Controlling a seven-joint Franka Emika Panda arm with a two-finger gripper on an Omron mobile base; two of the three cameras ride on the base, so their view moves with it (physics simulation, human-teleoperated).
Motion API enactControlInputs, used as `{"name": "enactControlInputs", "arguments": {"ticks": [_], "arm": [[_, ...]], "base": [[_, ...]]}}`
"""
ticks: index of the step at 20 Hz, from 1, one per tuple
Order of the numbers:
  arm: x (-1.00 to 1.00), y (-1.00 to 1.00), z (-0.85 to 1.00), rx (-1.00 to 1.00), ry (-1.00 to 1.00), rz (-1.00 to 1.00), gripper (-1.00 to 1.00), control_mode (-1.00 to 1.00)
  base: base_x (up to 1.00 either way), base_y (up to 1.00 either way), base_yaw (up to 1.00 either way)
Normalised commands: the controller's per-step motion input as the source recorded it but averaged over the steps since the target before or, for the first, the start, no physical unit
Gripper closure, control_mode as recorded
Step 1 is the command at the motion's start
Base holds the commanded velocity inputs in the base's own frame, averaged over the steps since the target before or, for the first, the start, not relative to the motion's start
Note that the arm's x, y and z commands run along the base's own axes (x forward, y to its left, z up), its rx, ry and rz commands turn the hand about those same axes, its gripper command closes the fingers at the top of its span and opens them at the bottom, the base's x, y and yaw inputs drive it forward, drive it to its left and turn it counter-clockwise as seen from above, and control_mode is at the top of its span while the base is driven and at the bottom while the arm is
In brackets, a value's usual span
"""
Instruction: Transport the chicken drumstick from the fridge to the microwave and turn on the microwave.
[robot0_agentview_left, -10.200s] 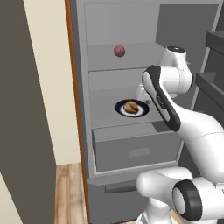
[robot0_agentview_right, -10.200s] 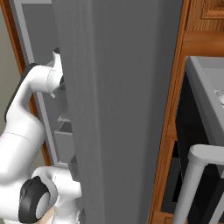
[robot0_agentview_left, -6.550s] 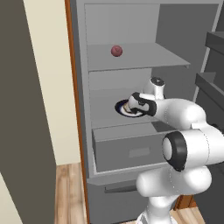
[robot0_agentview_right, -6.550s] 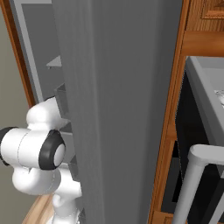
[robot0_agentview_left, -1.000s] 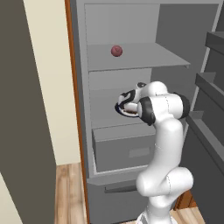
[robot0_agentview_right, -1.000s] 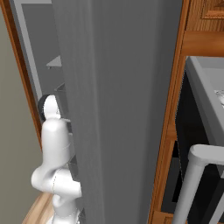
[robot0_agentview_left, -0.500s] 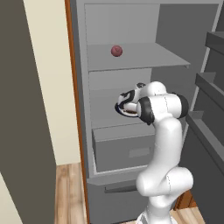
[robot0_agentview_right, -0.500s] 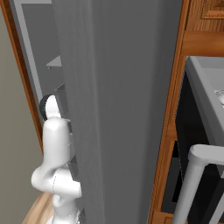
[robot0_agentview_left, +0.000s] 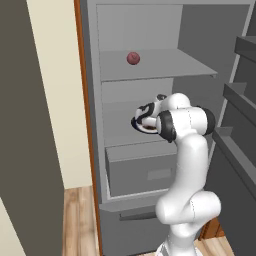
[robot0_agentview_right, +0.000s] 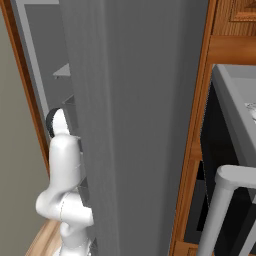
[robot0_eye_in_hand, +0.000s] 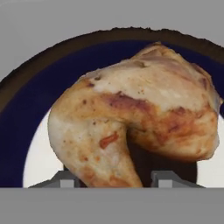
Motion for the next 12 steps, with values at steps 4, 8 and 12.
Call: {"name": "enactControlInputs", "arguments": {"ticks": [4, 8, 12], "arm": [[-0.01, 0.0, -0.1, 0.03, 0.0, 0.0, 1.0, -1.0], [-0.02, 0.0, -0.04, 0.01, 0.0, 0.0, 1.0, -1.0], [-0.01, 0.0, 0.0, 0.0, 0.0, 0.0, 1.0, -1.0]], "base": [[0.0, 0.0, 0.0], [0.0, 0.0, 0.0], [0.0, 0.0, 0.0]]}}
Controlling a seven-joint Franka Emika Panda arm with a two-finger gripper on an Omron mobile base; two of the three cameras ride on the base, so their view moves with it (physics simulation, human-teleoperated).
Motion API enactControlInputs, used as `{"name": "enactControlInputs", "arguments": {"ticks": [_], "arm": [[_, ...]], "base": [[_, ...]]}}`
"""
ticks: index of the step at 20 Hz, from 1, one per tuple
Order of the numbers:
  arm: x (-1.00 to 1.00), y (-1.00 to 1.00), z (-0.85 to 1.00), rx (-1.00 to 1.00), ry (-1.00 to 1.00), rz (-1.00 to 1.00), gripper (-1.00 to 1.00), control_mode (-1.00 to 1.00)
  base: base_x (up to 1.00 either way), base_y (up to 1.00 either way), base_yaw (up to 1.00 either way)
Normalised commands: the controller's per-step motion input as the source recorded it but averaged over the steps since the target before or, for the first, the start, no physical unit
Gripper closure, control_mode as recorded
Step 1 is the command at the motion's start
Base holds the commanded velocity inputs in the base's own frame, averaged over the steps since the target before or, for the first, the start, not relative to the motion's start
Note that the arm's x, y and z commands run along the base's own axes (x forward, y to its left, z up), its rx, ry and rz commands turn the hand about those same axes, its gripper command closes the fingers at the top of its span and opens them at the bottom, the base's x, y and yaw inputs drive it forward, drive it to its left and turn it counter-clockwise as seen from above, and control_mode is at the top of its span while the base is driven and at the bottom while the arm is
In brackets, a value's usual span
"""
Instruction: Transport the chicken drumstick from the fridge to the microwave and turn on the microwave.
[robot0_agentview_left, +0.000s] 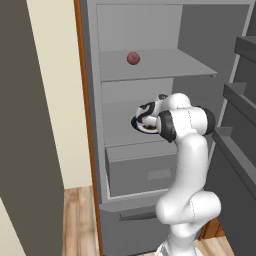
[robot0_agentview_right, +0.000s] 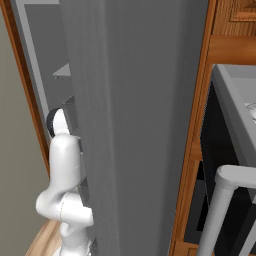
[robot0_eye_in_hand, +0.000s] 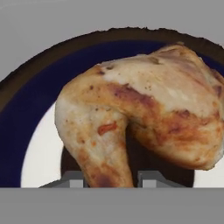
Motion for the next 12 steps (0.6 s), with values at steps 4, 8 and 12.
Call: {"name": "enactControlInputs", "arguments": {"ticks": [4, 8, 12], "arm": [[-0.08, 0.04, 0.04, 0.0, -0.04, 0.0, 1.0, -1.0], [-0.21, 0.07, 0.1, -0.03, -0.05, 0.0, 1.0, -1.0], [-0.34, 0.04, 0.08, -0.03, -0.1, 0.0, 1.0, -1.0]], "base": [[0.0, 0.0, 0.0], [0.0, 0.0, 0.0], [0.0, 0.0, 0.0]]}}
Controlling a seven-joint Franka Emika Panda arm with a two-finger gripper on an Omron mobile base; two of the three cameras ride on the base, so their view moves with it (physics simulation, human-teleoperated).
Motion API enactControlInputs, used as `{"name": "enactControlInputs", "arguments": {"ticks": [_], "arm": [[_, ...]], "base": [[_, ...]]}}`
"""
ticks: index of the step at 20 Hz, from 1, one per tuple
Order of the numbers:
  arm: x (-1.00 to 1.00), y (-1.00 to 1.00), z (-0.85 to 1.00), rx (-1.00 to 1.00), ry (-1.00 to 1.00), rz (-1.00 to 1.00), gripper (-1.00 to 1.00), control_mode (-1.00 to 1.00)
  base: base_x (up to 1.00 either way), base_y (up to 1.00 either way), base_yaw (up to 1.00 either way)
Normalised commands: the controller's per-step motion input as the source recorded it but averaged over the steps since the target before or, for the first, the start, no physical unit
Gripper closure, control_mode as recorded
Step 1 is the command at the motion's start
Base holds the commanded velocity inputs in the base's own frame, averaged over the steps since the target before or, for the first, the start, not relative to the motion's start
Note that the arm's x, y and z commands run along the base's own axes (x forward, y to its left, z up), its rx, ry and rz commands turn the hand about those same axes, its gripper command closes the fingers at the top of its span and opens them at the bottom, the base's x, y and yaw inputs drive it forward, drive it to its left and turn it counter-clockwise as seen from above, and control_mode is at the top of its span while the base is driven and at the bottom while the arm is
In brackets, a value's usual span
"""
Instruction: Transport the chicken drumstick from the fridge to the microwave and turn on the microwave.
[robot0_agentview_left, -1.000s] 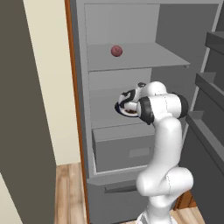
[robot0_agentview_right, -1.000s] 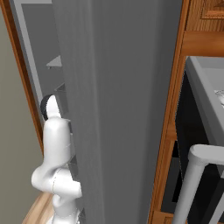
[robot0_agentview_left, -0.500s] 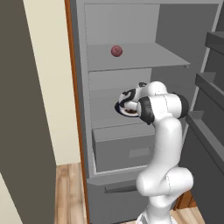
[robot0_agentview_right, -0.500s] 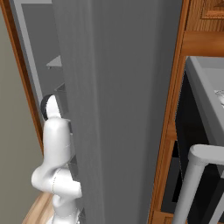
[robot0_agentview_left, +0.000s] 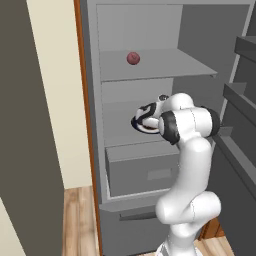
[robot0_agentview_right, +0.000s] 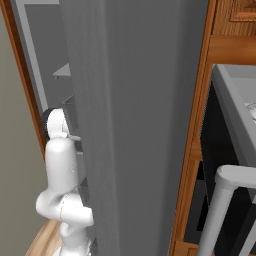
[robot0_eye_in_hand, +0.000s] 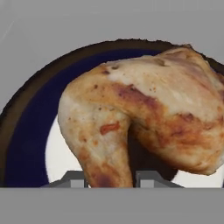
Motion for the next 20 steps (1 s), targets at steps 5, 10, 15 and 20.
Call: {"name": "enactControlInputs", "arguments": {"ticks": [5, 10, 15, 20], "arm": [[-0.43, 0.06, 0.04, -0.01, -0.08, 0.0, 1.0, -1.0], [-0.39, 0.06, 0.24, 0.0, -0.08, 0.0, 1.0, -1.0], [-0.43, 0.0, 0.28, 0.0, -0.12, 0.0, 1.0, -1.0], [-0.46, 0.03, 0.3, -0.02, -0.16, 0.0, 1.0, -1.0]], "base": [[0.0, 0.0, 0.0], [0.0, 0.0, 0.0], [0.0, 0.0, 0.0], [0.0, 0.0, 0.0]]}}
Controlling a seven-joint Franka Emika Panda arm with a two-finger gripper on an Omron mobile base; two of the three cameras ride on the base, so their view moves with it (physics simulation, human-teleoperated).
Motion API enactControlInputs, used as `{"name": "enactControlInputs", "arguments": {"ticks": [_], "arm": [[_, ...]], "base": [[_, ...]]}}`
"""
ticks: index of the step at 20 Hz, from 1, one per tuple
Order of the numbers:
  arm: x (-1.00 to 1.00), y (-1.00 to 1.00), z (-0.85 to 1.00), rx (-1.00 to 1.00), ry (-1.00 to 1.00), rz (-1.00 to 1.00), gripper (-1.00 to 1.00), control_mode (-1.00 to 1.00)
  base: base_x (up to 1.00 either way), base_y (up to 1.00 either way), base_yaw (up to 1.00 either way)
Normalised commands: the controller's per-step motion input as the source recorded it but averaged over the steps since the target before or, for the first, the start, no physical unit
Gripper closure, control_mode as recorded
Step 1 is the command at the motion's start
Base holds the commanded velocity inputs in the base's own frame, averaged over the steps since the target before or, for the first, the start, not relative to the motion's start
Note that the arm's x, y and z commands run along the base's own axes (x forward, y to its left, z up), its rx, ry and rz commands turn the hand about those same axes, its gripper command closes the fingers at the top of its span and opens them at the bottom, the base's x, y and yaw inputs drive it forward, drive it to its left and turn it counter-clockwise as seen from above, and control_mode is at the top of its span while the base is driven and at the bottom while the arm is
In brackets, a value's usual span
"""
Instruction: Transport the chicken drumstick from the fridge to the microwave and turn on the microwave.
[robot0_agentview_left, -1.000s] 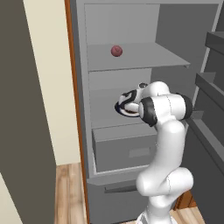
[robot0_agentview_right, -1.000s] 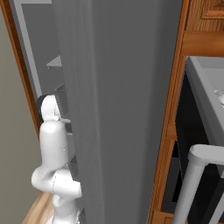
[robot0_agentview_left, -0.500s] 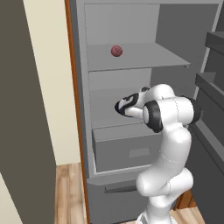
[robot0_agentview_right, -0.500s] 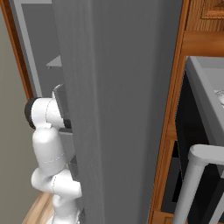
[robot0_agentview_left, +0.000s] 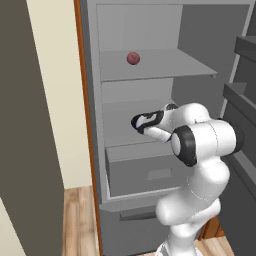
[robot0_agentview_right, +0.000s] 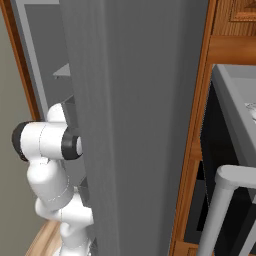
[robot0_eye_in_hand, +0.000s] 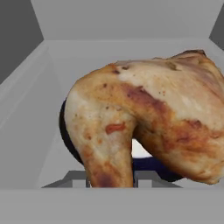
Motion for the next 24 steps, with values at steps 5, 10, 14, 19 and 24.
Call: {"name": "enactControlInputs", "arguments": {"ticks": [5, 10, 14, 19, 24], "arm": [[-0.43, 0.04, 0.36, -0.02, -0.07, -0.01, 1.0, -1.0], [-0.43, 0.02, 0.4, 0.0, 0.0, -0.04, 1.0, -1.0], [-0.43, 0.06, 0.44, 0.0, 0.0, -0.05, 1.0, -1.0], [-0.37, 0.14, 0.47, 0.0, 0.04, -0.04, 1.0, -1.0], [-0.26, 0.14, 0.48, 0.0, 0.14, -0.03, 1.0, -1.0]], "base": [[0.0, 0.0, 0.0], [0.0, 0.0, 0.0], [0.0, 0.0, 0.0], [0.0, 0.0, 0.0], [0.0, 0.0, 0.0]]}}
